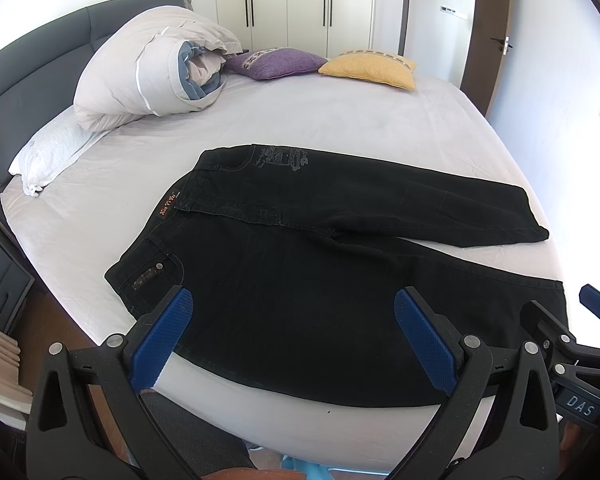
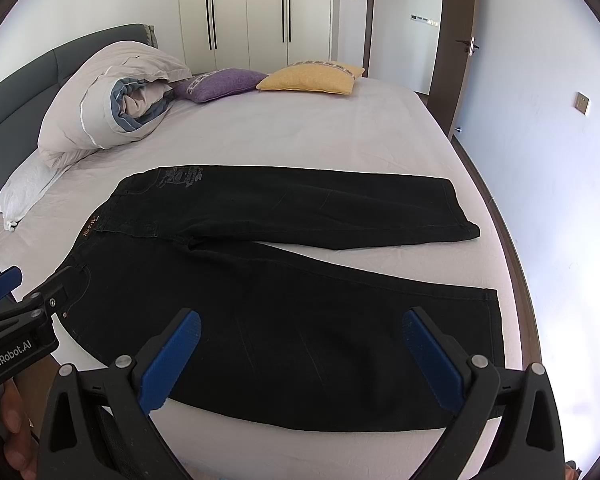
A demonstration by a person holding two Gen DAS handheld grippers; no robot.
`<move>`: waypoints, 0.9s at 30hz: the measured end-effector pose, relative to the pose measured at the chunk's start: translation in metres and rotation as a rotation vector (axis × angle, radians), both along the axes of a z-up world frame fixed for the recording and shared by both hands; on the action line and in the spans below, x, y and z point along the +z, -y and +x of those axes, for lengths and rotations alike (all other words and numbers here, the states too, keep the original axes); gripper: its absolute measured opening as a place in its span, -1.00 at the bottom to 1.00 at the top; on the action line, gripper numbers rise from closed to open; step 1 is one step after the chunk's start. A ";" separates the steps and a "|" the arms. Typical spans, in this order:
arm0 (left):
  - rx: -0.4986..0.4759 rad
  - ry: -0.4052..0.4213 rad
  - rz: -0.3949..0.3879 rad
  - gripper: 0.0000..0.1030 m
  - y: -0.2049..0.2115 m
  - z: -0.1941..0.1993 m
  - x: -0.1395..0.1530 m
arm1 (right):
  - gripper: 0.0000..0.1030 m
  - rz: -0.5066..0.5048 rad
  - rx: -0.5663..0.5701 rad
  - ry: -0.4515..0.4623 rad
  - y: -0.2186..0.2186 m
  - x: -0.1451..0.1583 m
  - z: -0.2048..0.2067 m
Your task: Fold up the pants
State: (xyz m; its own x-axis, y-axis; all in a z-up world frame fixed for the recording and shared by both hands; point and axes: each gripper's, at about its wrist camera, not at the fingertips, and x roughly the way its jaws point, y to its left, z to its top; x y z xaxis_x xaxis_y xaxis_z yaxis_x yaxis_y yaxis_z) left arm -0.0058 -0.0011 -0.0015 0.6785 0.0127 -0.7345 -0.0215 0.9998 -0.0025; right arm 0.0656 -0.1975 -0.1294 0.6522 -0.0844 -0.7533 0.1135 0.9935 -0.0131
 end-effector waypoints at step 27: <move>0.002 -0.002 0.000 1.00 -0.002 -0.002 -0.002 | 1.00 -0.001 0.002 -0.003 -0.001 -0.001 -0.001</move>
State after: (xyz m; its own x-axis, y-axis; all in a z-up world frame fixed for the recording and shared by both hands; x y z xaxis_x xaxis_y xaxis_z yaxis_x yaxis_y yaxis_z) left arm -0.0080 0.0006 -0.0038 0.6767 0.0140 -0.7361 -0.0232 0.9997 -0.0023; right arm 0.0647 -0.1969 -0.1303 0.6500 -0.0839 -0.7553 0.1115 0.9937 -0.0145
